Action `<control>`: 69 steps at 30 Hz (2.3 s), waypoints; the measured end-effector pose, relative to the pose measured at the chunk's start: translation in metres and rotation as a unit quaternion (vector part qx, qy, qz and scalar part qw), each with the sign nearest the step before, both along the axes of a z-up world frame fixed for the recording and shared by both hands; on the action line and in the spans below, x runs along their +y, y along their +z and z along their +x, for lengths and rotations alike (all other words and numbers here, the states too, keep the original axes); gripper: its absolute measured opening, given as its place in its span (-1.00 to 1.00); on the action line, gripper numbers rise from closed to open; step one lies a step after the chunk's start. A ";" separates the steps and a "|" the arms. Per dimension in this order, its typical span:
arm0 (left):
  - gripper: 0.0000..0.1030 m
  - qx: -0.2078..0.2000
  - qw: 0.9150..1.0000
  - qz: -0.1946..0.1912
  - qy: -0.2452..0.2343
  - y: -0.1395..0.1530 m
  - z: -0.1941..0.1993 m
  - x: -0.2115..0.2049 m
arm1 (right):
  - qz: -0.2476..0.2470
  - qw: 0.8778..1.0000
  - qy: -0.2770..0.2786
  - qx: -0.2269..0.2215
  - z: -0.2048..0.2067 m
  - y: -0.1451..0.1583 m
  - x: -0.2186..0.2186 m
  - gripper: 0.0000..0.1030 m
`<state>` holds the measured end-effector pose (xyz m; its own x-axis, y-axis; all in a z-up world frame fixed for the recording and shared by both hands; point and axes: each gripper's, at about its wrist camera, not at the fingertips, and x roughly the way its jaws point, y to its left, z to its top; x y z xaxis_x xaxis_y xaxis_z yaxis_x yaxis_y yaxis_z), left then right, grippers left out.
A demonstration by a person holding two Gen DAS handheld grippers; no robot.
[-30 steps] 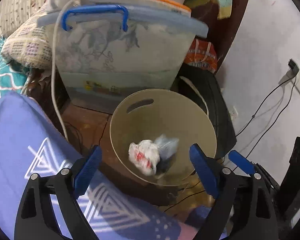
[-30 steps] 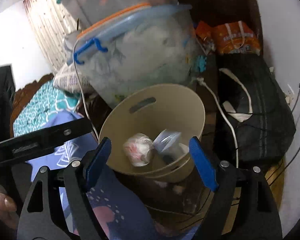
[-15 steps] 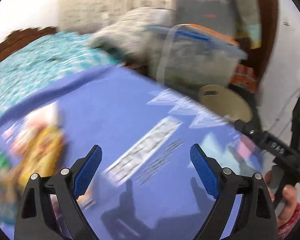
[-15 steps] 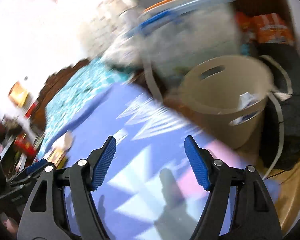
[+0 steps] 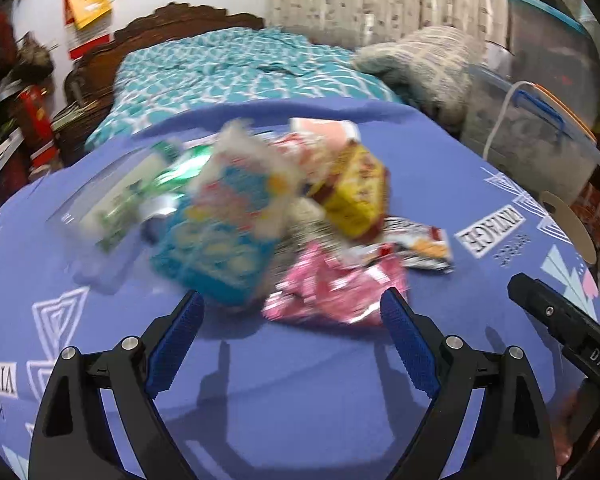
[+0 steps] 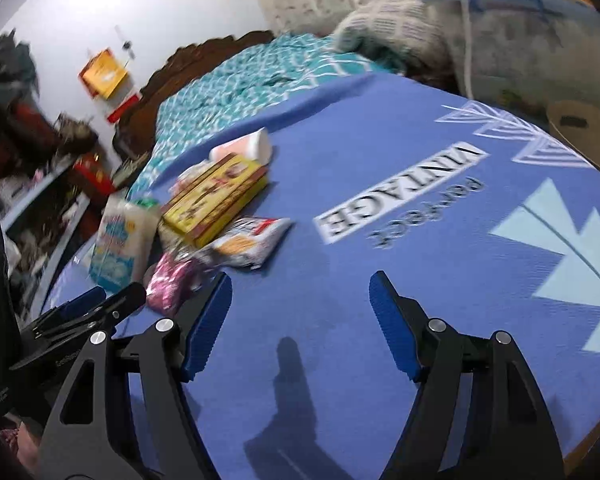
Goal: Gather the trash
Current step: 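Grasp the pink wrapper with the right tool, then carry the pink wrapper to the beige bin and open the right tool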
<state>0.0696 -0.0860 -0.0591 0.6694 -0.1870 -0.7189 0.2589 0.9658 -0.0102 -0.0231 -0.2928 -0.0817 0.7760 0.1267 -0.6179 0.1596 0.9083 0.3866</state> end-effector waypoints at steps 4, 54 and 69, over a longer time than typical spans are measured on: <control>0.67 -0.002 1.000 -0.012 0.020 0.000 -0.002 0.028 | -0.023 1.000 0.017 0.005 0.008 0.004 0.025 0.40; -0.45 0.032 0.983 -0.172 -0.058 0.016 -0.021 0.079 | 0.009 0.996 0.088 0.024 0.008 -0.003 0.047 -0.74; -0.46 -0.001 0.960 -0.099 -0.262 0.048 -0.031 -0.118 | 0.046 0.992 -0.120 0.000 -0.059 -0.013 -0.126 -0.74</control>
